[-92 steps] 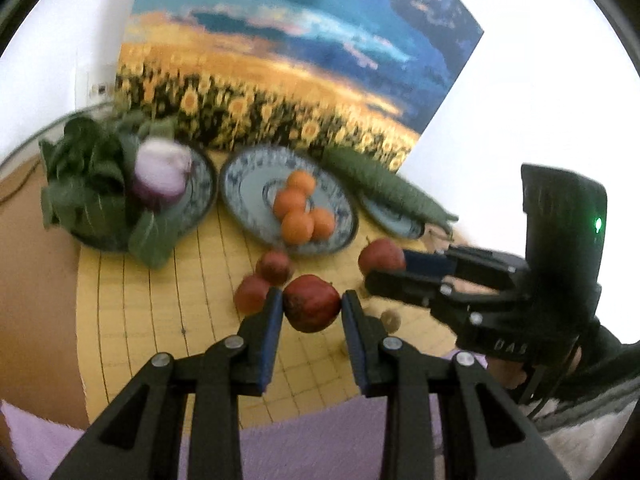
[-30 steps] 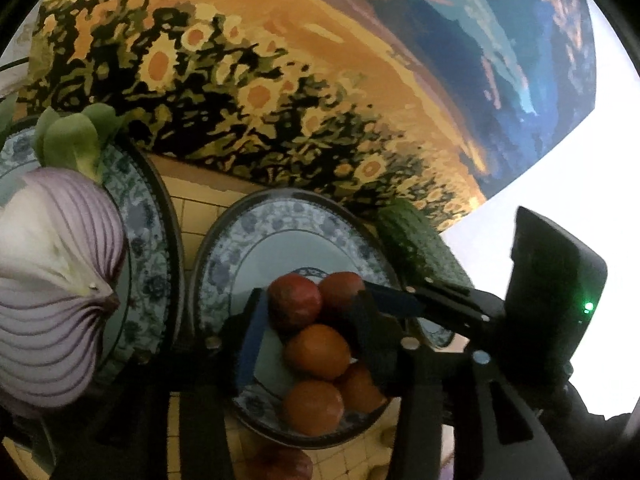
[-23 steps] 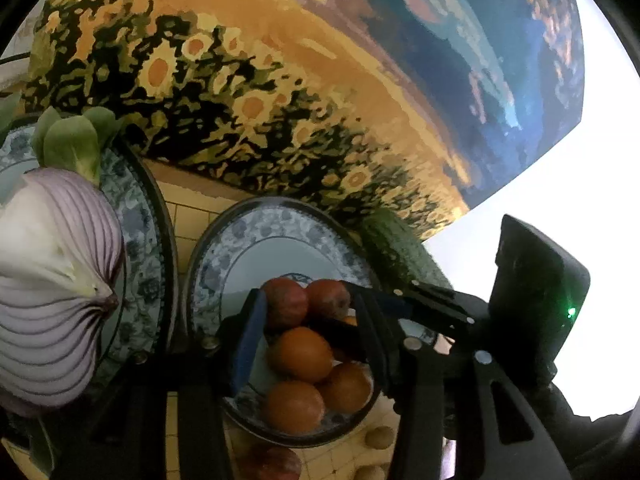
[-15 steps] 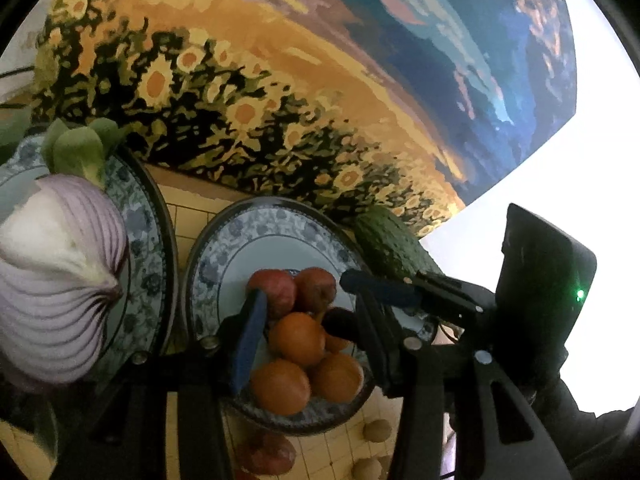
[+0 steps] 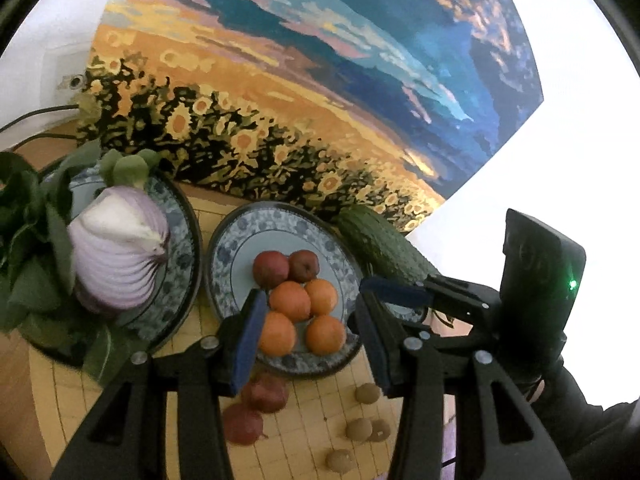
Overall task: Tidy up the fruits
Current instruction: 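Grasp a dark red fruit with the left tool while the right tool grasps another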
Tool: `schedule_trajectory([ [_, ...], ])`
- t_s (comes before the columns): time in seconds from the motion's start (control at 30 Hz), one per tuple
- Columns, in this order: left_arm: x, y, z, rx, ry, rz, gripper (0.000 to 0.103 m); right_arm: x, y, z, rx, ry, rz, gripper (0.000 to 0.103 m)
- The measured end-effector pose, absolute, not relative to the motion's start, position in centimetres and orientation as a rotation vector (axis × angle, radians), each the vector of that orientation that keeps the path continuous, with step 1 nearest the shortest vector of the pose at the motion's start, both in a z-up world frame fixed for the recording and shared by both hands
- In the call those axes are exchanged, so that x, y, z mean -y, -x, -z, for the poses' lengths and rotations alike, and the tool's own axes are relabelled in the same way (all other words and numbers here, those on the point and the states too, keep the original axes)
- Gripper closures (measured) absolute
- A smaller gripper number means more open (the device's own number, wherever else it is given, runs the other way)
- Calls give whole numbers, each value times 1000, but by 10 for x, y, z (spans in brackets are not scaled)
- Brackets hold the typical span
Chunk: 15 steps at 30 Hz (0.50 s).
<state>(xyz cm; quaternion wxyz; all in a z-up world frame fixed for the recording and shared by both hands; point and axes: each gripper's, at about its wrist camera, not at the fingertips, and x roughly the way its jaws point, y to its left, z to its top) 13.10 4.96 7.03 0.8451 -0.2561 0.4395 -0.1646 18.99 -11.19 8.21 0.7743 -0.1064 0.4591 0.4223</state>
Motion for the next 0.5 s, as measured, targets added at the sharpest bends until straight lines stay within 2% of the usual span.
schedule_trajectory([
  [0.5,-47,-74,-73,-947,478,309,55,100,-130,-98,-950,259,-914,63],
])
